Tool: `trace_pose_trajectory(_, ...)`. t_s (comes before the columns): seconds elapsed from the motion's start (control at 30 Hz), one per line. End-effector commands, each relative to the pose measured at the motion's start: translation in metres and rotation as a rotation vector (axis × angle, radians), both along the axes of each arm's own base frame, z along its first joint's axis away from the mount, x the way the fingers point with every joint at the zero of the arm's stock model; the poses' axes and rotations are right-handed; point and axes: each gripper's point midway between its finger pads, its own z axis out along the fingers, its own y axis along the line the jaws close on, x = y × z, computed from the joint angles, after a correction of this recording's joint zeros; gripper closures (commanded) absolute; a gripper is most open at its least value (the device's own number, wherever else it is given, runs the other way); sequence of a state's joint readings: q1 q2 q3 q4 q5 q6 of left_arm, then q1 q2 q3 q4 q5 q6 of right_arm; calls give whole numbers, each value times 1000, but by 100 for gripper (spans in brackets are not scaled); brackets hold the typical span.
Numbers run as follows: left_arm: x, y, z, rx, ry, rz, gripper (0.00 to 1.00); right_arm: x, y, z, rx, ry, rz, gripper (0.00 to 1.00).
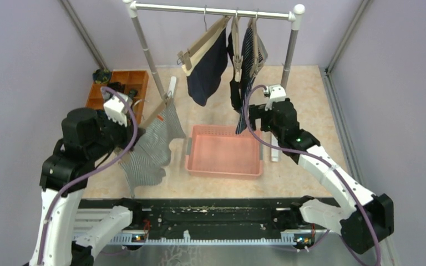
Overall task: Remove the underwear clipped to the hanger
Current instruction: Remove the underwear from the hanger.
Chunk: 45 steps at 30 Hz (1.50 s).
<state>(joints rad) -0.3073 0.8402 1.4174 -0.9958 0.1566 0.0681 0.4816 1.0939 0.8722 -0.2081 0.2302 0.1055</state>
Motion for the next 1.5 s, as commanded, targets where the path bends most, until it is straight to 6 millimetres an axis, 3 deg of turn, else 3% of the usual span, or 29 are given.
trace_pose_trajectory(0.0,-40,-19,-15,-89,42,-145,100,-22,23,35,131,-70,137,1)
trace_pose_trajectory(0.17,-79,-43,-4,-201,-13,-337,100,-35,39,42,187,-95,244,6)
trace_pose_trajectory(0.27,-83,-43,7,-218,-82,-346,100,-42,52,49,211,-87,328,6)
trace_pose_trajectory(0.43,-109,-63,20,-292,-139,-533,100,-50,78,59,246,-61,480,6)
trace_pose_trajectory(0.57,-122,-67,27,-309,-190,-598,100,-57,91,74,275,-68,565,12)
trace_pose_trajectory(0.67,-122,-66,30,-313,-228,-593,100,-73,99,90,294,-76,644,13)
trace_pose_trajectory(0.77,-119,-69,29,-338,-236,-601,100,-103,109,112,335,-108,769,15)
trace_pose_trajectory(0.9,-105,-71,18,-346,-222,-577,100,-150,126,134,377,-154,938,16)
trace_pose_trajectory(1.0,-97,-72,9,-334,-199,-572,100,-169,125,152,392,-207,997,16)
trace_pose_trajectory(1.17,-95,-78,-5,-334,-147,-618,100,-180,133,168,399,-245,1106,18)
trace_pose_trajectory(1.47,-109,-83,-6,-314,-125,-713,100,-166,168,185,349,-251,1315,14)
